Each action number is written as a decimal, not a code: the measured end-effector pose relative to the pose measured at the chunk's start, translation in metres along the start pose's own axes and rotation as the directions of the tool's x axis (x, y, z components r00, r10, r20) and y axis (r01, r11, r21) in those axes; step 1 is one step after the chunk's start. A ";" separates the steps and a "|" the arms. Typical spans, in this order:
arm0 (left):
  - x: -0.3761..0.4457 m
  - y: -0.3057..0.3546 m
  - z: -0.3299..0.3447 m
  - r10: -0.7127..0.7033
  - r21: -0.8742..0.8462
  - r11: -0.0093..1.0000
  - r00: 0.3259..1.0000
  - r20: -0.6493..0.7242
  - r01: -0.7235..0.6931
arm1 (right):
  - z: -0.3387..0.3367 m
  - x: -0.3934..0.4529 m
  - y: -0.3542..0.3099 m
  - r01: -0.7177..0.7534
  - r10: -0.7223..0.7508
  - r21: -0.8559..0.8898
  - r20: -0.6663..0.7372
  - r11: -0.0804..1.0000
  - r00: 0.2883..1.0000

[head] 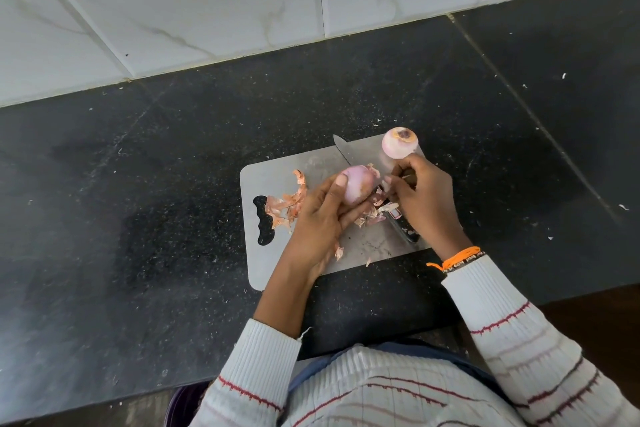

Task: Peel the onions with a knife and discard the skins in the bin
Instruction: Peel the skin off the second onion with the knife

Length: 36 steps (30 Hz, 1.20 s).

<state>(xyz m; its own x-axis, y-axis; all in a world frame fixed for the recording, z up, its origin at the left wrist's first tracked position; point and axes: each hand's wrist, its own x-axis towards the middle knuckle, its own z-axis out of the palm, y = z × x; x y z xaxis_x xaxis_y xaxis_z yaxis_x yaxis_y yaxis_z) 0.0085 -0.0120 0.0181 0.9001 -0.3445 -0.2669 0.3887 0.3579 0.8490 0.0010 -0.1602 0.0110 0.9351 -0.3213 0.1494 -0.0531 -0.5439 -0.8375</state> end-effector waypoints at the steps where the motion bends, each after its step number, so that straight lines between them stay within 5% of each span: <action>1: 0.001 0.001 0.000 0.003 0.007 1.000 1.000 -0.016 -0.003 | -0.001 0.000 0.001 -0.019 0.018 0.021 0.024 1.000 1.000; 9: 0.000 0.001 -0.003 0.025 0.076 0.997 0.999 -0.044 -0.022 | -0.003 -0.001 -0.021 0.119 -0.159 0.223 0.171 0.967 0.972; 15: -0.003 0.001 -0.004 0.025 0.134 0.991 0.999 -0.032 -0.020 | -0.004 0.000 -0.023 0.189 -0.230 0.168 0.276 0.968 0.933; 21: -0.003 0.003 -0.001 -0.011 0.069 0.997 0.999 -0.036 0.014 | -0.006 0.001 -0.020 0.230 -0.268 0.172 0.244 0.958 0.932; 29: -0.003 0.011 0.000 -0.136 -0.255 0.959 0.990 -0.026 0.125 | 0.003 -0.008 -0.021 0.283 -0.292 0.162 0.037 0.945 0.956; 36: -0.004 0.010 -0.001 -0.128 -0.247 0.962 0.991 -0.043 0.114 | 0.004 -0.008 -0.023 0.275 -0.271 0.145 -0.046 0.950 0.961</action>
<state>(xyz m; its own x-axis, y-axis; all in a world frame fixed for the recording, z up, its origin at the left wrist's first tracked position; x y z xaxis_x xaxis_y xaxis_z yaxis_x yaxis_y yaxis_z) 0.0093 -0.0063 0.0274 0.8503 -0.3503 -0.3928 0.5253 0.5196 0.6739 -0.0035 -0.1419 0.0274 0.8974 -0.1969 0.3947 0.2574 -0.4929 -0.8311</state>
